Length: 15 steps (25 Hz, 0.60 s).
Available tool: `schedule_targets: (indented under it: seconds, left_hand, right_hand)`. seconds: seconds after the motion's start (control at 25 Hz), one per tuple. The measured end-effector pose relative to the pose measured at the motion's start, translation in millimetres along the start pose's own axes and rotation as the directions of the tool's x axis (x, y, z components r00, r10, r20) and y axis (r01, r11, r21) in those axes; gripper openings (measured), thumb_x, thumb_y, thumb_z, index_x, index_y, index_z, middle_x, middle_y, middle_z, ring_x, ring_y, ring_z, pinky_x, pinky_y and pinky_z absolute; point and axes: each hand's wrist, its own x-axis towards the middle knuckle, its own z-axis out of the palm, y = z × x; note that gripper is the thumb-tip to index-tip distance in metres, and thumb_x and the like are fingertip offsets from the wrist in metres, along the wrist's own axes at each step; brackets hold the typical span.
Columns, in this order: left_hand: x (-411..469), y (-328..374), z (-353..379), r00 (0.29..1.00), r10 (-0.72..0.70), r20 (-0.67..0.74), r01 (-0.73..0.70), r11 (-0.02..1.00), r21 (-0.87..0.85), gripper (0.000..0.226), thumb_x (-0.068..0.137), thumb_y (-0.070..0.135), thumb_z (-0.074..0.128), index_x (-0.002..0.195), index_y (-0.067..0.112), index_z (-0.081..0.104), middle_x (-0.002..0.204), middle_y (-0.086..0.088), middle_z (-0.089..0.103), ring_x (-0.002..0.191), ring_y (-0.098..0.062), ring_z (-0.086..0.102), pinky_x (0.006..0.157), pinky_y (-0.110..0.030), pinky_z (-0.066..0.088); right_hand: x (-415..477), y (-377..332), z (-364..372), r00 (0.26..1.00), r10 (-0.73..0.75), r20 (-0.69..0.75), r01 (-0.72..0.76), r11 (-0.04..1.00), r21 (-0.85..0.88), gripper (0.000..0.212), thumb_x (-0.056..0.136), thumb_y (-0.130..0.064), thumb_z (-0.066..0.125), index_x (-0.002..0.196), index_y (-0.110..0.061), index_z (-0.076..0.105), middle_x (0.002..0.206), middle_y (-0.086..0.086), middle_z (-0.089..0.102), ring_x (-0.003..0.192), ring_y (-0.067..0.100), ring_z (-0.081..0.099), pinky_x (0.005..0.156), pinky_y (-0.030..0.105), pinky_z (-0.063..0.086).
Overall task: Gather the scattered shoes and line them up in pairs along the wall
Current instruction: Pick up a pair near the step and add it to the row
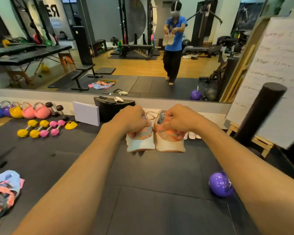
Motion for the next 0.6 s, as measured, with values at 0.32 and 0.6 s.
schedule_targets:
  seconds: [0.32, 0.6]
  left_hand:
    - [176, -108, -10, 0.996, 0.012, 0.093, -0.013, 1.0, 0.01, 0.024, 0.089, 0.033, 0.056, 0.087, 0.012, 0.066, 0.065, -0.001, 0.061, 0.054, -0.015, 0.06, 0.048, -0.026, 0.047]
    - [331, -159, -5, 0.971, 0.103, 0.216, -0.098, 0.995, -0.032, 0.02, 0.084, 0.034, 0.064, 0.07, 0.024, 0.054, 0.063, 0.004, 0.059, 0.057, -0.013, 0.06, 0.043, -0.02, 0.039]
  right_hand:
    - [195, -14, 1, 0.988, 0.034, 0.149, -0.037, 0.999, 0.014, 0.029, 0.069, -0.02, 0.084, 0.069, -0.015, 0.056, 0.06, 0.002, 0.056, 0.05, 0.015, 0.054, 0.051, 0.03, 0.052]
    - [336, 3, -5, 0.981, 0.149, 0.122, -0.153, 0.988, 0.025, 0.019, 0.066, -0.015, 0.079, 0.071, -0.01, 0.061, 0.065, 0.007, 0.06, 0.055, 0.019, 0.058, 0.051, 0.028, 0.05]
